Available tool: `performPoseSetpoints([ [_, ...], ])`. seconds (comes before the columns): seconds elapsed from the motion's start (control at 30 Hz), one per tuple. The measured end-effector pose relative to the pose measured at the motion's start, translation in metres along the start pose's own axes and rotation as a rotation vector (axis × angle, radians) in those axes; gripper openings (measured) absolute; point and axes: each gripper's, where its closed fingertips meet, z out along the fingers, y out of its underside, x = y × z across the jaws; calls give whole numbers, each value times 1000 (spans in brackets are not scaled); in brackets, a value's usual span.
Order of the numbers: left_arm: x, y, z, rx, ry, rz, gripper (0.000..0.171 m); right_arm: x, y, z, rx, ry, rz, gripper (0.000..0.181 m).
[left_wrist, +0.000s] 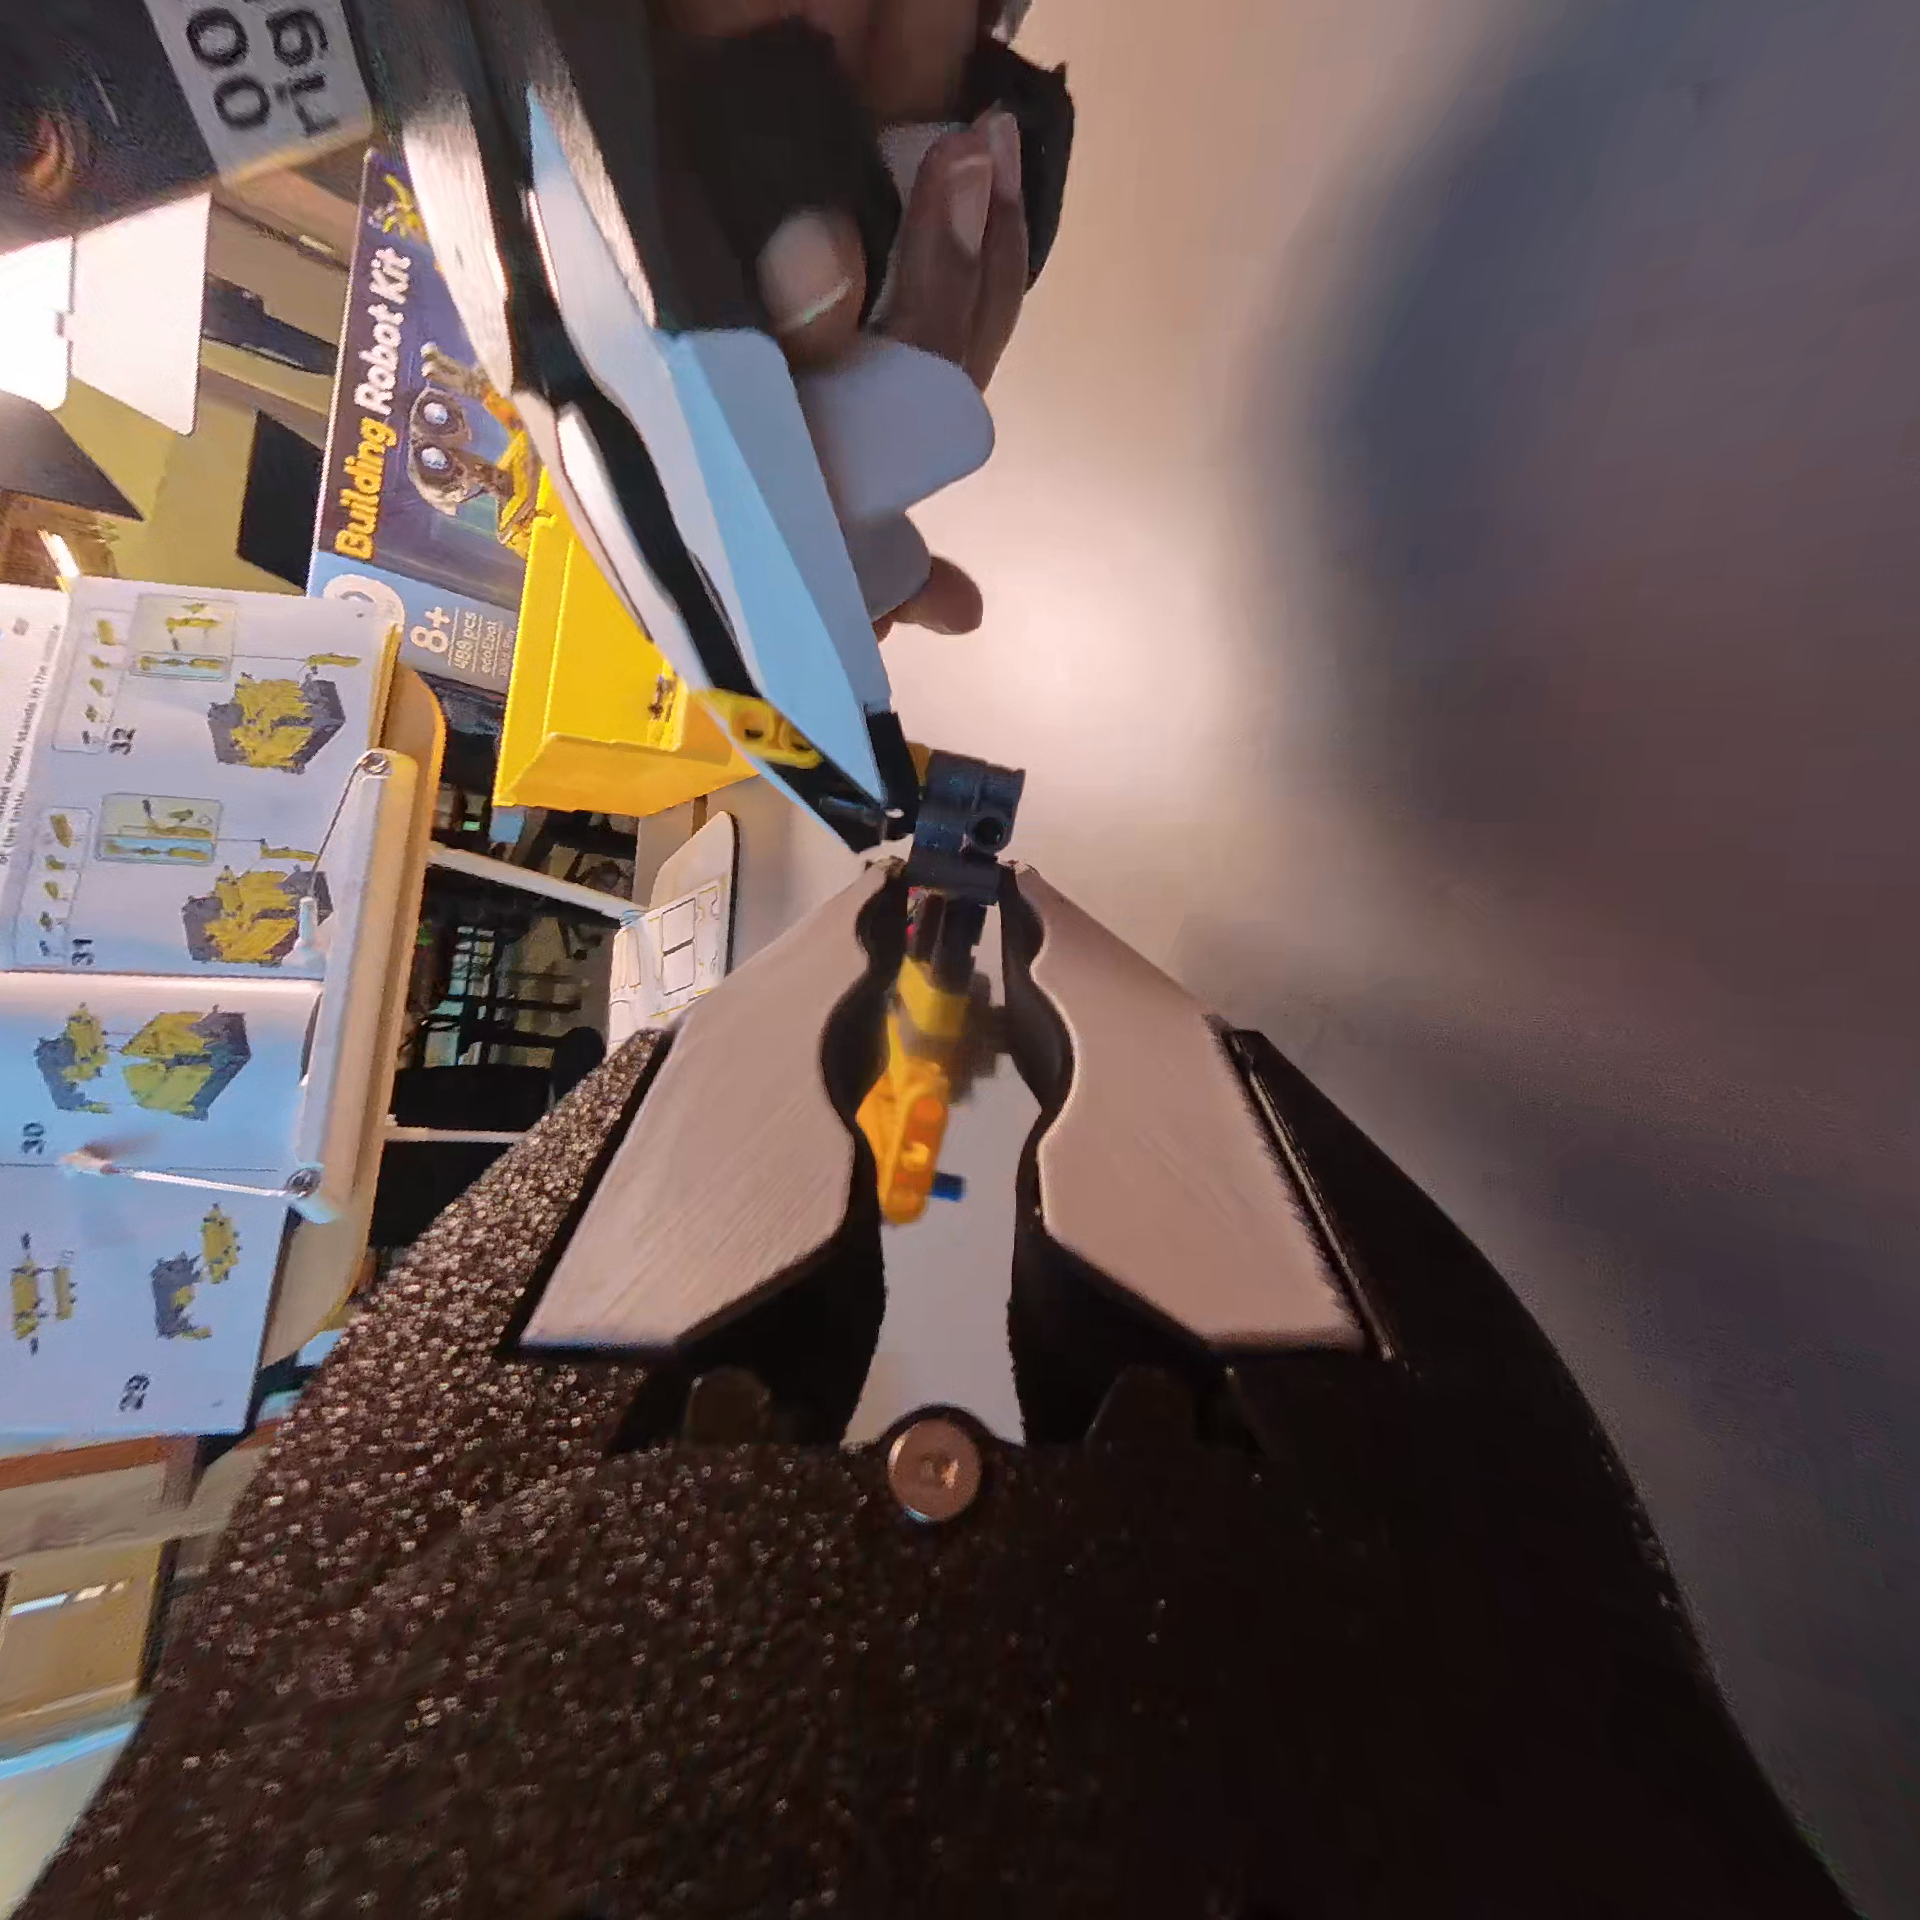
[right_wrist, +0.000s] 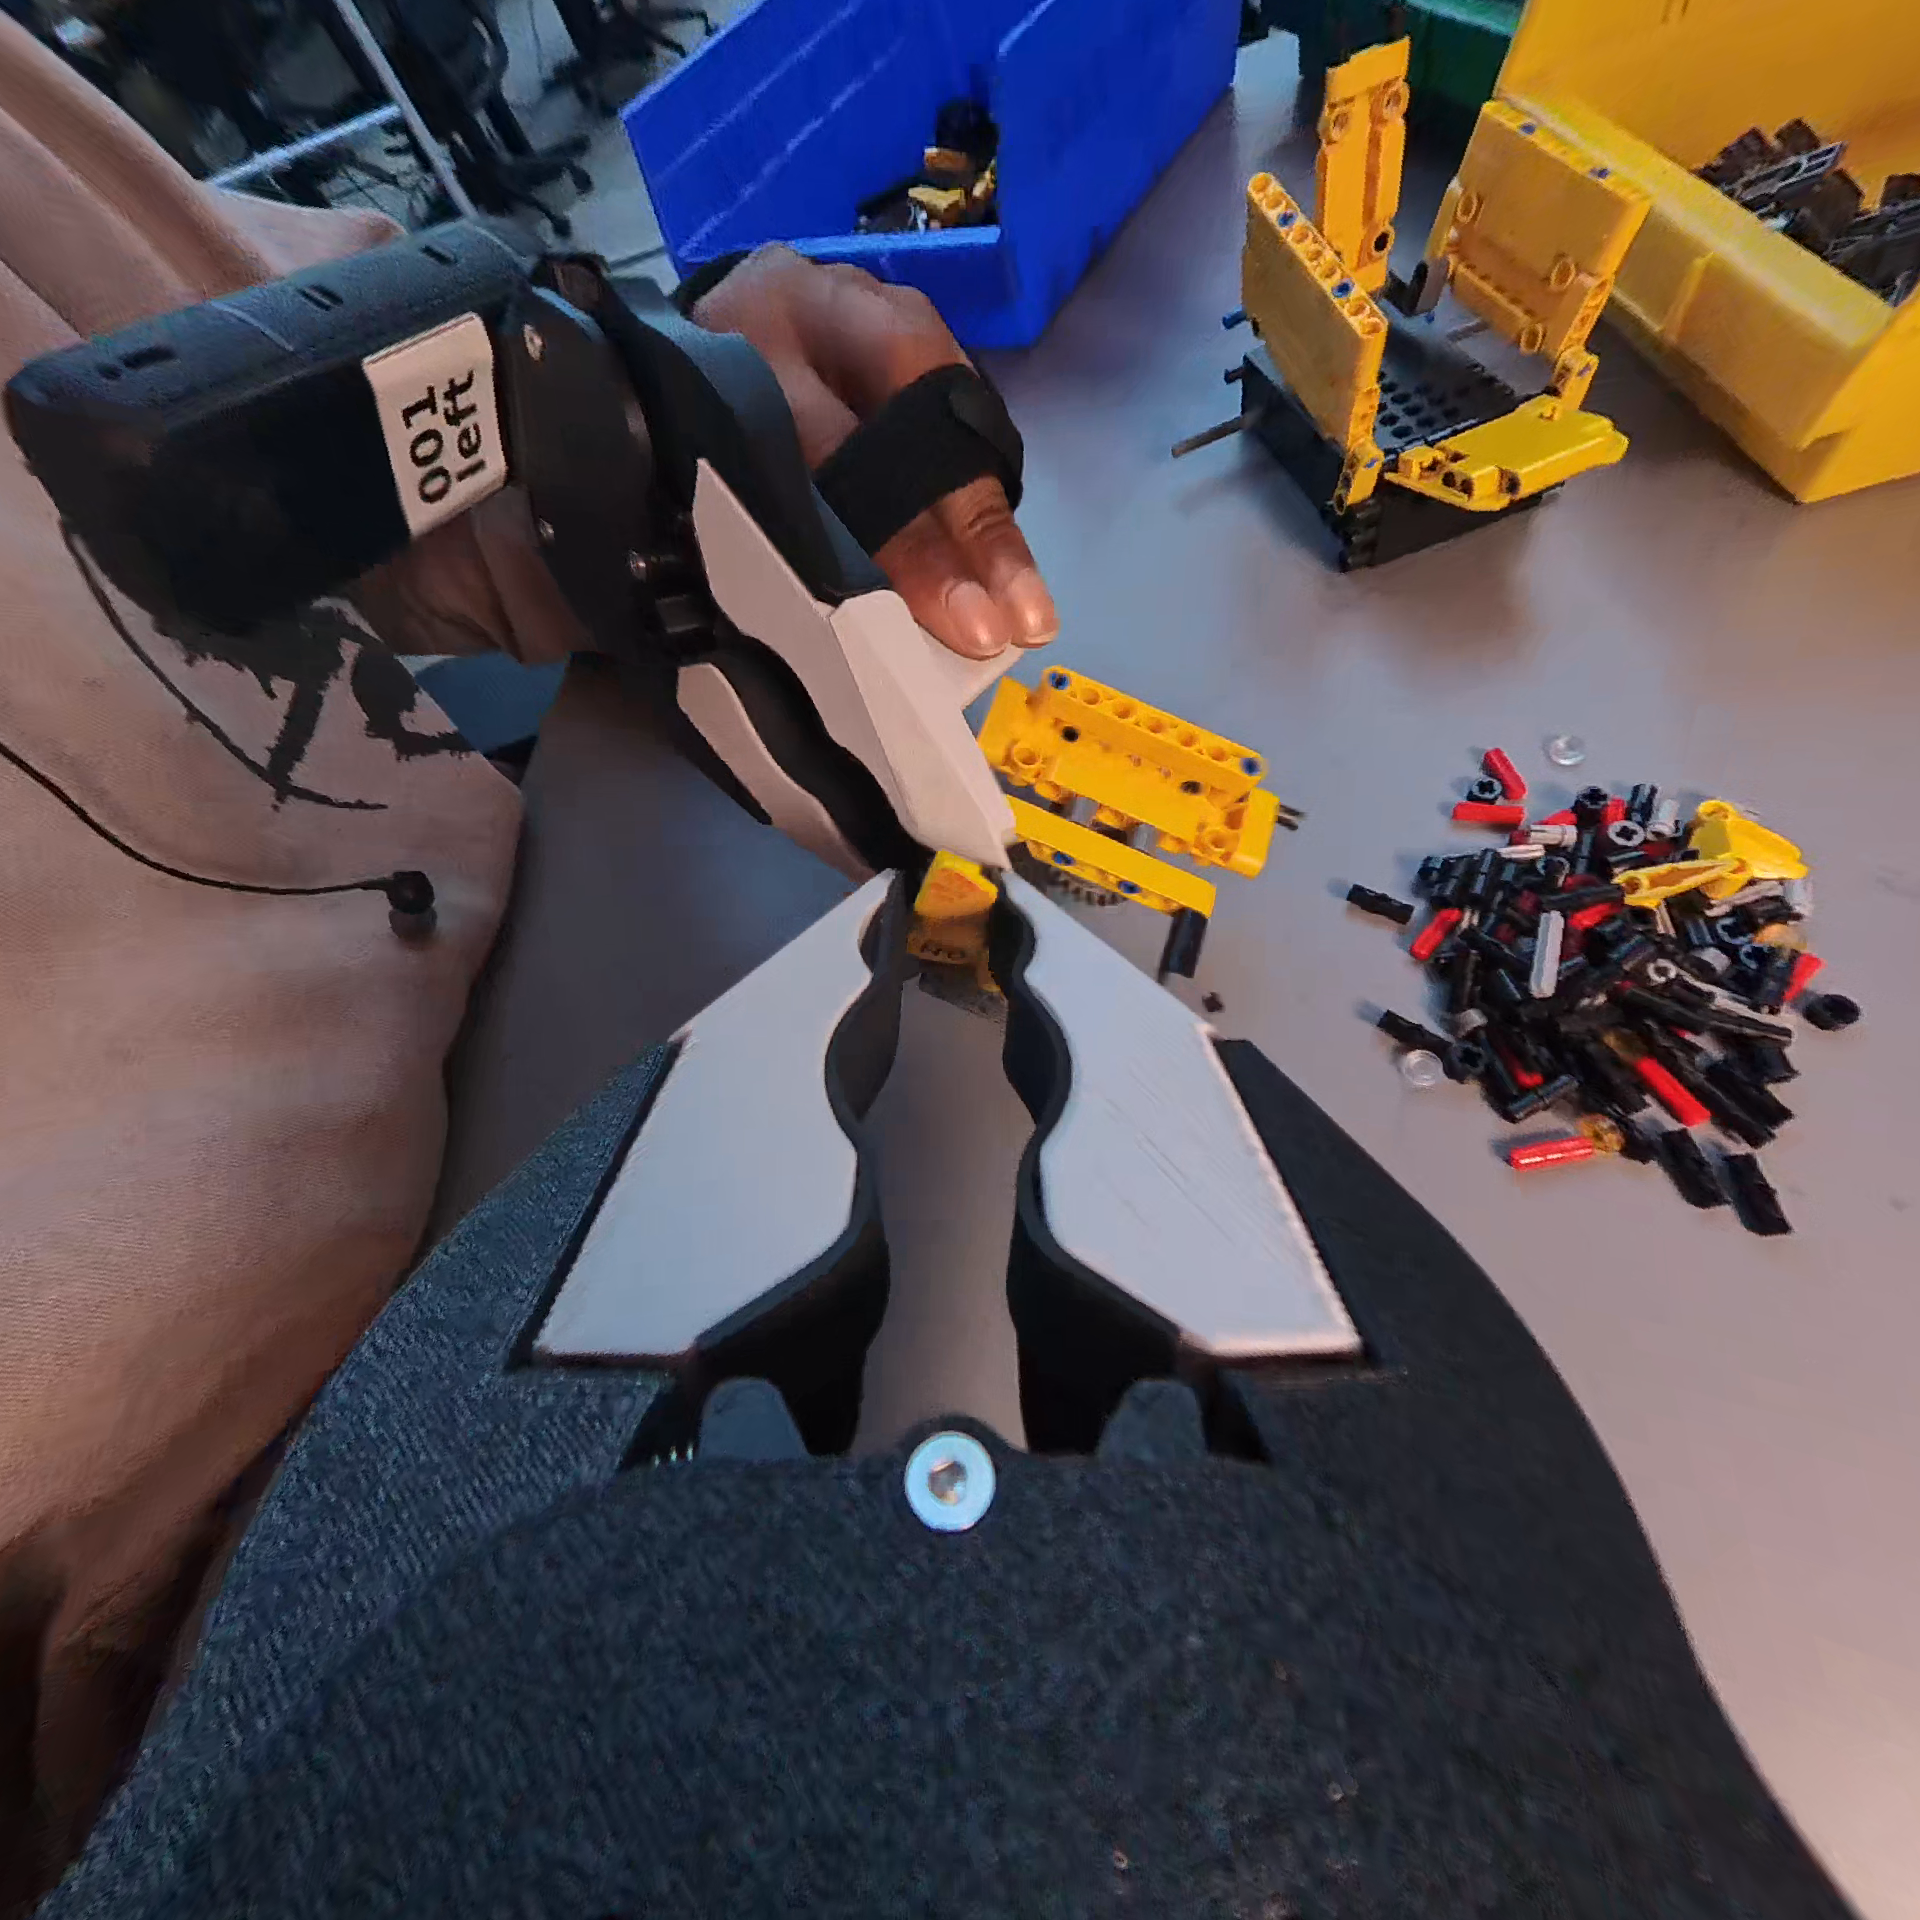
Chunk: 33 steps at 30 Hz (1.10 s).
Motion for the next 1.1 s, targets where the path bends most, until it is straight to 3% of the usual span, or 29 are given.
performPoseSetpoints([
  [0.07,-12,4,-4,12,-33,-56,14,1,-8,-4,53,22,-44,11],
  [0.13,-34,4,-15,90,-73,-215,24,6,-17,-12,121,49,-62,11],
  [0.2,-70,1,-35,238,-156,-447,26,10,-33,-26,253,63,-52,11],
  [0.27,-99,1,-56,438,-148,-800,28,14,-60,-49,471,81,-31,11],
  [0.37,-114,4,-65,732,92,-1343,39,-6,-99,-86,827,-20,-28,9],
  [0.47,-105,-15,-59,944,419,-1643,77,-27,-110,-77,905,-76,-63,9],
  [0.57,-94,-49,-66,1038,610,-1621,87,-47,-105,-44,818,-107,-134,10],
  [0.67,-85,-48,-62,939,550,-1526,78,-55,-99,-29,743,-91,-208,10],
  [0.87,-69,-33,-50,662,404,-1214,75,-41,-66,-16,439,-3,-287,14],
  [1.1,-49,-28,-39,512,398,-1055,74,-38,-34,-5,181,121,-486,8],
])
